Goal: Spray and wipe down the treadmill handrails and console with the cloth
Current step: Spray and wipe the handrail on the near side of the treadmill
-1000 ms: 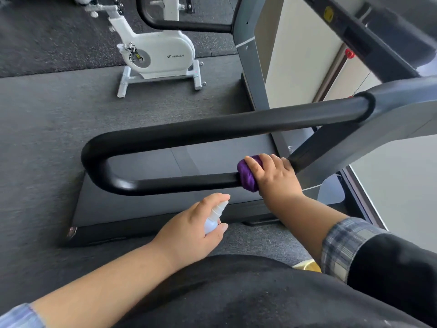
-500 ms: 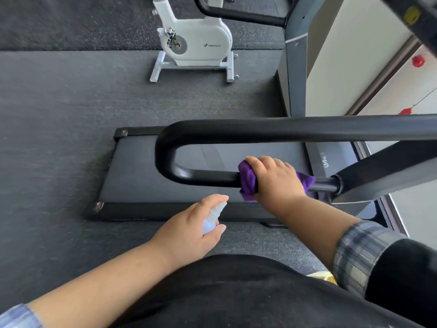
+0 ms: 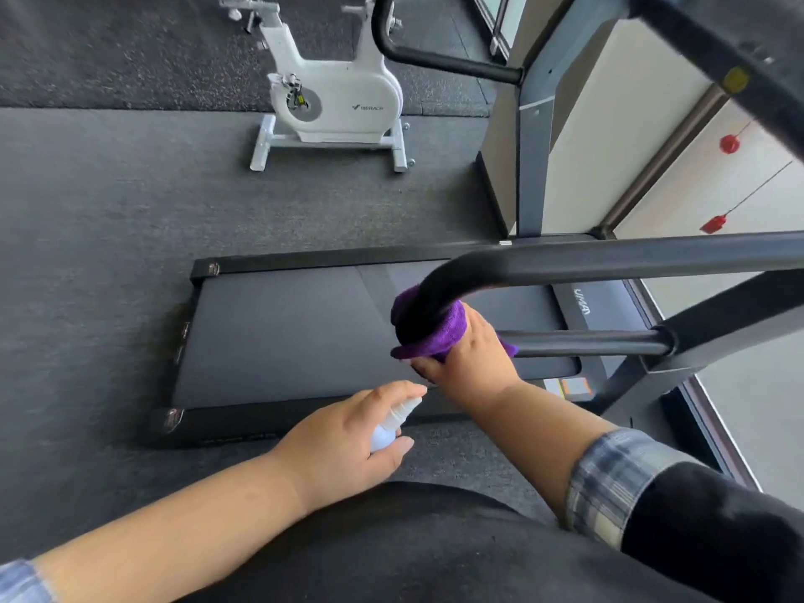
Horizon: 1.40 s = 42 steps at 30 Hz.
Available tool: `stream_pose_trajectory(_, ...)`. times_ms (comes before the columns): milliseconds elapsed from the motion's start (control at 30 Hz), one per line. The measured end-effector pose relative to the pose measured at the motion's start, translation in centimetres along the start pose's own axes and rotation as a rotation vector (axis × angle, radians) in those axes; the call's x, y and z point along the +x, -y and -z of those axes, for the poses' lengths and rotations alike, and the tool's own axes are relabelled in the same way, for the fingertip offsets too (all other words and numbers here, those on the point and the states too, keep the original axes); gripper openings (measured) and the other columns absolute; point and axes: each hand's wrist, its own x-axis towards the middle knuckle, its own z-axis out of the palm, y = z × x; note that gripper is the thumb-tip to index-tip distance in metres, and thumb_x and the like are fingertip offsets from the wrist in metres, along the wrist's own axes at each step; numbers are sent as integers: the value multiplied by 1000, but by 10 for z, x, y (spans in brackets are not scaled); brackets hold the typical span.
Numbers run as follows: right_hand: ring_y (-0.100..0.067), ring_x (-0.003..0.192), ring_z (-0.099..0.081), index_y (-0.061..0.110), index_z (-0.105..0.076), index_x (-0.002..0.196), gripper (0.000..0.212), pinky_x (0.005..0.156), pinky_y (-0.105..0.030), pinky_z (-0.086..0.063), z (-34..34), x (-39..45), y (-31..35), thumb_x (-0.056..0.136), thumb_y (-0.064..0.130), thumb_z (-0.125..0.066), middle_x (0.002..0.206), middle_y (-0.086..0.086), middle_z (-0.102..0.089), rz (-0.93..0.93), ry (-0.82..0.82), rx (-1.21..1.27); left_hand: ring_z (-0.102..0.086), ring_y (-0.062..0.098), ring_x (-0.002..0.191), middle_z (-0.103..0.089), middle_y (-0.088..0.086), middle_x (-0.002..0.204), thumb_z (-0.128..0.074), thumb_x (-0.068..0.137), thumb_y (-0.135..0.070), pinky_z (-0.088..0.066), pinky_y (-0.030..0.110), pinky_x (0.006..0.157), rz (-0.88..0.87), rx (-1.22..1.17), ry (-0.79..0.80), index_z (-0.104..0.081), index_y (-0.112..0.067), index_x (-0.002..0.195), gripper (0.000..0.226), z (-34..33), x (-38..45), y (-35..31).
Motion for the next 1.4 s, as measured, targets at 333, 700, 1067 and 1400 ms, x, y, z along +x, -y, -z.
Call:
stream_pose_trajectory(333, -33, 131, -48, 14, -44, 149, 79, 110, -44, -37, 22, -14, -25, 79, 24, -78, 143, -10, -52, 51, 135, -259, -48, -20, 82, -51, -26, 97, -61, 90, -44, -30, -1, 72, -66, -1, 56, -18, -60, 130, 60, -4, 17, 4)
stream_pose_trajectory(700, -22, 129, -45, 28, -55, 134, 50, 106, -24, -26, 88, -47, -130, 87, 30, -70, 137, 2, -55, -229, -13, -246, -48, -21, 84, -50, -30, 94, -60, 91, -43, -31, -2, 70, -87, 12, 99, -16, -62, 128, 60, -25, 41, -20)
stream_pose_trajectory(1067, -30, 126, -51, 16, -59, 132, 55, 114, -35, -27, 123, -68, -211, 79, 12, -76, 130, -9, -62, -285, -169, -297, -46, -21, 96, -47, -38, 97, -62, 90, -44, -34, 1, 70, 28, -1, 47, -14, -65, 126, 63, -64, 75, -70)
stream_pose_trajectory(1400, -34, 134, -45, 29, -48, 145, 83, 108, -52, -37, 106, -56, -187, 70, 35, -83, 139, -5, -54, 109, 61, -218, -51, -16, 83, -49, -35, 95, -66, 89, -41, -34, 3, 74, 82, 31, -1, -26, -59, 130, 60, -107, 120, -137)
